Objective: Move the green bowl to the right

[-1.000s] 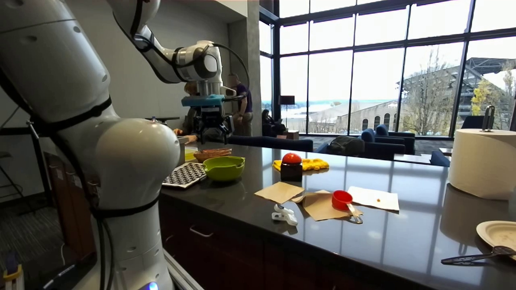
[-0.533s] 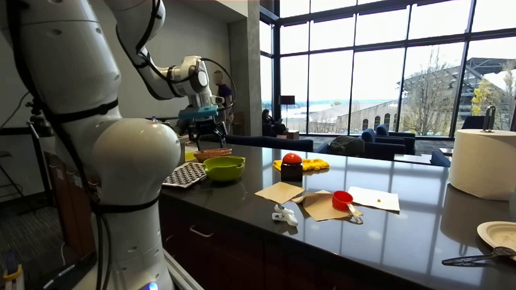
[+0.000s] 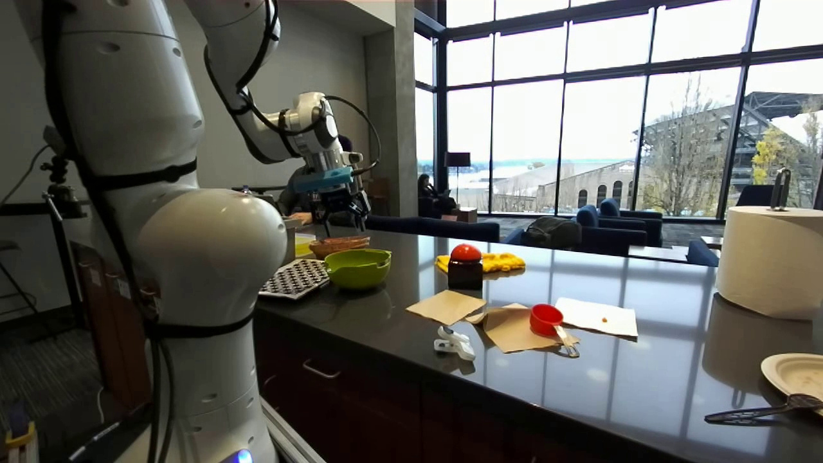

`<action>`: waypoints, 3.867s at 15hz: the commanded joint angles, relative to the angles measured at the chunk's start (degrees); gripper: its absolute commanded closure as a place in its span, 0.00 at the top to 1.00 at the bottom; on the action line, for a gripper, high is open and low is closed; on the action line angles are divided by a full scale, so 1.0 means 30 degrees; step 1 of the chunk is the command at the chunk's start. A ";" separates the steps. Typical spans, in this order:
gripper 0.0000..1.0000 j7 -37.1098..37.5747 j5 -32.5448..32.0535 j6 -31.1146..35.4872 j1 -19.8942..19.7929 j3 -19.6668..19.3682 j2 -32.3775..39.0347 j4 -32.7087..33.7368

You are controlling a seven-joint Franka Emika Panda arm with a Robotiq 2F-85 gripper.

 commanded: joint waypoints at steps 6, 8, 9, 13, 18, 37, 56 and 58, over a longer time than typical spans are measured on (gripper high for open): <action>1.00 0.1899 -0.1092 0.0509 -0.1063 -0.0401 0.1085 0.0918; 1.00 0.1919 -0.0939 0.0821 -0.1190 -0.0559 0.1225 0.0782; 1.00 0.1902 -0.0854 0.1042 -0.1230 -0.0642 0.1365 0.0739; 1.00 0.1886 -0.0748 0.1745 -0.1362 -0.1014 0.1887 0.0486; 1.00 0.1600 -0.0386 0.2681 -0.1637 -0.1645 0.2344 0.0003; 1.00 0.1554 0.0156 0.4096 -0.1733 -0.2113 0.3225 -0.0210; 0.75 0.0393 0.2848 0.4154 -0.1770 -0.2373 0.5789 0.0935; 0.68 0.0398 0.2765 0.4136 -0.1760 -0.2401 0.5924 0.1051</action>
